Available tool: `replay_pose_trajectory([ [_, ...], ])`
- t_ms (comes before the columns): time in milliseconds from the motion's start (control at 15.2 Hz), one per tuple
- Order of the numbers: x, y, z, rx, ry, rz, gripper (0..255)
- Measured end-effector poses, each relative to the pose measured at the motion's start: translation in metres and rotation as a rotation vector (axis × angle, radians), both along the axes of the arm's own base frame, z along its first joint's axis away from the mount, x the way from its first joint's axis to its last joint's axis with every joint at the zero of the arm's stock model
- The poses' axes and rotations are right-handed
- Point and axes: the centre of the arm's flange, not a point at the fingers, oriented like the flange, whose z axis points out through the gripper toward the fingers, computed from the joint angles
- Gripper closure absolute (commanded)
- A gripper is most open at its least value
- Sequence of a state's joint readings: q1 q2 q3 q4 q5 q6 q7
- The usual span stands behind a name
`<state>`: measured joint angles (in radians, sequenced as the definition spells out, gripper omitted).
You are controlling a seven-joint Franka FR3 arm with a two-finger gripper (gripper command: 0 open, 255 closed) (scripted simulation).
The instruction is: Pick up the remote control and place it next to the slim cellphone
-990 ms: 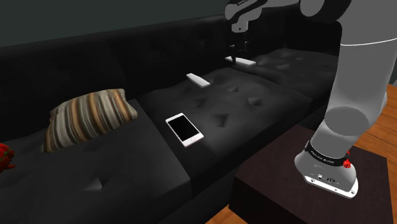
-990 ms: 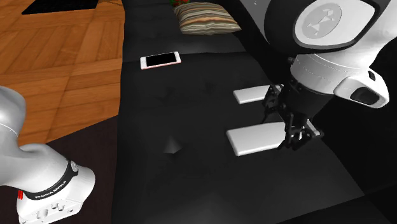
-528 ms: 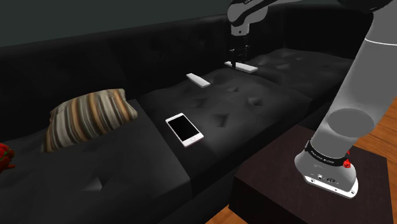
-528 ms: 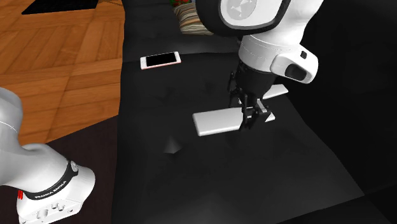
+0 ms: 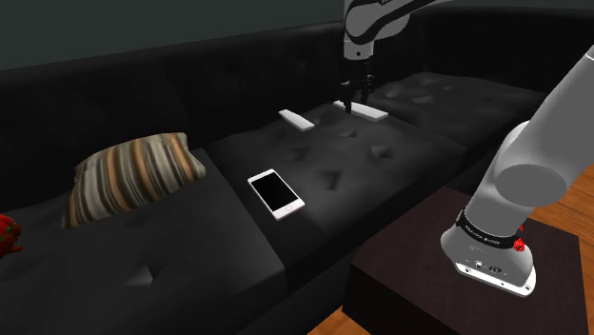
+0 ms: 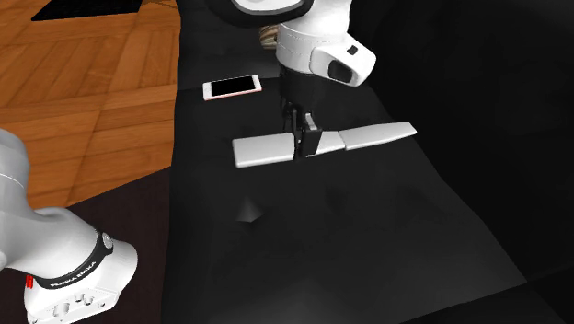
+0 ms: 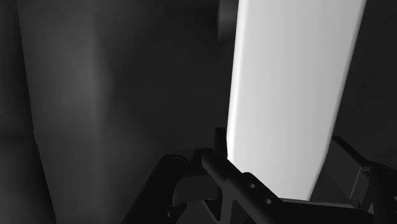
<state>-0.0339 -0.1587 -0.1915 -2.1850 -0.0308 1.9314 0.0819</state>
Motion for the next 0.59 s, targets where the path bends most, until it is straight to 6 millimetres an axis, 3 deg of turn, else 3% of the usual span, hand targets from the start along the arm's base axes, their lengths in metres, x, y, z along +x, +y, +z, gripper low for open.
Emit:
replay_pose_trajectory([
  [594,-0.051,0.109,0.005,0.000,0.000,0.001,255],
])
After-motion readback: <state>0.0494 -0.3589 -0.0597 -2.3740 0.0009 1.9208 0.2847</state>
